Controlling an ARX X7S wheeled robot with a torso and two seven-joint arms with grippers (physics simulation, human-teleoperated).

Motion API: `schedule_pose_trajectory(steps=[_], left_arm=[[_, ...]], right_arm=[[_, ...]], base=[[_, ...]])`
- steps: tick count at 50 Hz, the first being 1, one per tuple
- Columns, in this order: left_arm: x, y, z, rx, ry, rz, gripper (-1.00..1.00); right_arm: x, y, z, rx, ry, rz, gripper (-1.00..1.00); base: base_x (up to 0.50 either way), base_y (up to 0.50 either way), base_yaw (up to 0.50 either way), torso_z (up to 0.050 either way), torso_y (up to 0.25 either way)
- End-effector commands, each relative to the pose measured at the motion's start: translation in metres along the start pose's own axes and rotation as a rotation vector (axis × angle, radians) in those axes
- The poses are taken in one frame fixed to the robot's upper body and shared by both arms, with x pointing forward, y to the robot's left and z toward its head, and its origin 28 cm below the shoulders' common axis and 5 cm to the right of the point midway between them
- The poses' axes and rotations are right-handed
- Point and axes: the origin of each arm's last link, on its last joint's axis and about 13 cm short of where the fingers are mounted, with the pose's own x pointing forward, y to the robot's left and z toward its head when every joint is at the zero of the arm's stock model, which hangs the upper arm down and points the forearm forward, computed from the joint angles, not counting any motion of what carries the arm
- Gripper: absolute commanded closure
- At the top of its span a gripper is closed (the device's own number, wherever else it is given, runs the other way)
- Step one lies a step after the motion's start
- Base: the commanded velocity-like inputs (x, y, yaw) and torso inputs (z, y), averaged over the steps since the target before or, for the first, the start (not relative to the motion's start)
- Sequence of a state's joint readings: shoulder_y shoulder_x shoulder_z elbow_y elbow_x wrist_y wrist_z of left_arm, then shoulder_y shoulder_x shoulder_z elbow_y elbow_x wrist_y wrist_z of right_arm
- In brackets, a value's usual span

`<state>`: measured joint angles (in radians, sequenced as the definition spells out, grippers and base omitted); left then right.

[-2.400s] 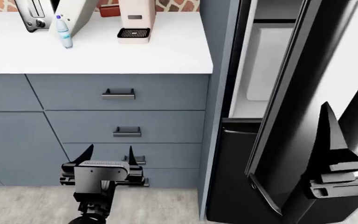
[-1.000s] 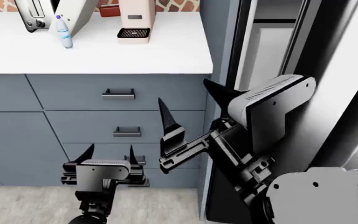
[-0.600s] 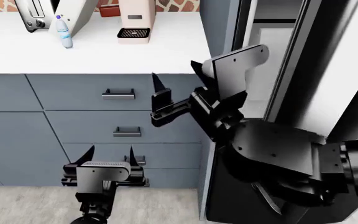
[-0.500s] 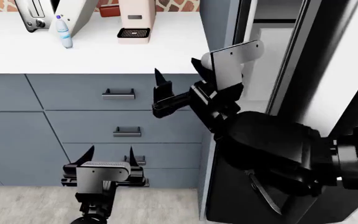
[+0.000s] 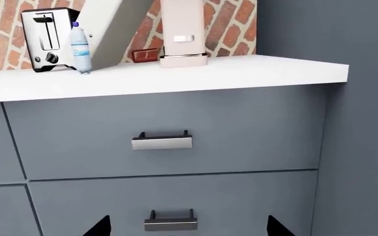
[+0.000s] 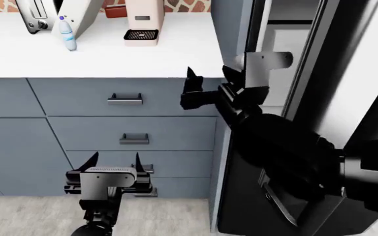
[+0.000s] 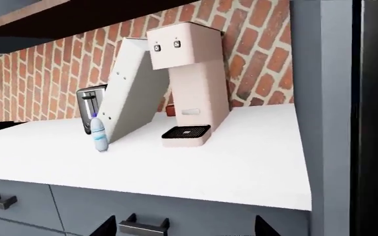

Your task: Open the fridge door

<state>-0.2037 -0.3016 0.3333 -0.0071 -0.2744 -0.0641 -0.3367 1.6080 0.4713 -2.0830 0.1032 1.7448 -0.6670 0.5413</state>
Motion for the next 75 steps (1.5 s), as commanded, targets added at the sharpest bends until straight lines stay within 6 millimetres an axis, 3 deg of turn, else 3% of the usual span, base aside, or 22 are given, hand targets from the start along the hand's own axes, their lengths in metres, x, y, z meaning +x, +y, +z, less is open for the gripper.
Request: schedule_pose_trajectory(steps=[1,11,33,45,51,52,53,54,55,56,57,63,75], left_arm=[[0.002,0.000,-0.001,0.000,0.002,0.001,-1.00],[-0.003,0.000,-0.001,0.000,0.001,-0.001,-1.00],[-0.006,-0.001,-0.002,0.000,0.006,-0.001,-1.00],[-0.005,-0.001,-0.003,-0.002,0.007,-0.001,-1.00],[-0.002,0.000,-0.003,-0.004,0.007,-0.001,-1.00],[-0.002,0.000,-0.003,-0.005,0.007,0.000,-1.00],[-0.002,0.000,-0.003,-0.005,0.007,0.000,-1.00],[-0.002,0.000,-0.004,-0.006,0.008,0.000,-1.00],[-0.002,0.000,-0.004,-0.006,0.008,0.000,-1.00],[-0.001,0.000,-0.004,-0.007,0.009,-0.001,-1.00],[-0.001,0.000,-0.005,-0.007,0.009,-0.001,-1.00],[0.002,0.001,-0.005,-0.013,0.009,0.003,-1.00],[0.002,0.000,-0.005,-0.014,0.008,0.001,-1.00]], right_arm=[[-0.007,-0.004,-0.004,0.046,-0.021,-0.063,-1.00],[-0.022,-0.011,-0.001,0.130,-0.080,-0.123,-1.00],[-0.033,-0.009,-0.012,0.072,-0.126,-0.272,-1.00],[-0.040,-0.018,-0.020,-0.038,-0.128,-0.584,-1.00],[-0.044,-0.021,-0.024,-0.101,-0.138,-0.868,-1.00],[-0.057,-0.026,-0.046,-0.180,-0.103,-0.875,-1.00],[-0.060,-0.020,-0.046,-0.194,-0.111,-0.865,-1.00],[-0.072,-0.013,-0.066,-0.257,-0.077,-0.851,-1.00],[-0.073,-0.007,-0.068,-0.271,-0.079,-0.864,-1.00],[-0.064,-0.005,-0.055,-0.206,-0.105,-0.916,-1.00],[-0.052,-0.011,-0.029,-0.088,-0.202,-0.964,-1.00],[-0.058,-0.016,-0.032,-0.096,-0.232,-1.072,-1.00],[-0.093,-0.034,-0.034,-0.061,-0.356,-1.380,-1.00]], base=[[0.00,0.00,0.00,0.000,0.000],[0.00,0.00,0.00,0.000,0.000],[0.00,0.00,0.00,0.000,0.000],[0.00,0.00,0.00,0.000,0.000],[0.00,0.00,0.00,0.000,0.000],[0.00,0.00,0.00,0.000,0.000],[0.00,0.00,0.00,0.000,0.000],[0.00,0.00,0.00,0.000,0.000],[0.00,0.00,0.00,0.000,0.000],[0.00,0.00,0.00,0.000,0.000],[0.00,0.00,0.00,0.000,0.000],[0.00,0.00,0.00,0.000,0.000],[0.00,0.00,0.00,0.000,0.000]])
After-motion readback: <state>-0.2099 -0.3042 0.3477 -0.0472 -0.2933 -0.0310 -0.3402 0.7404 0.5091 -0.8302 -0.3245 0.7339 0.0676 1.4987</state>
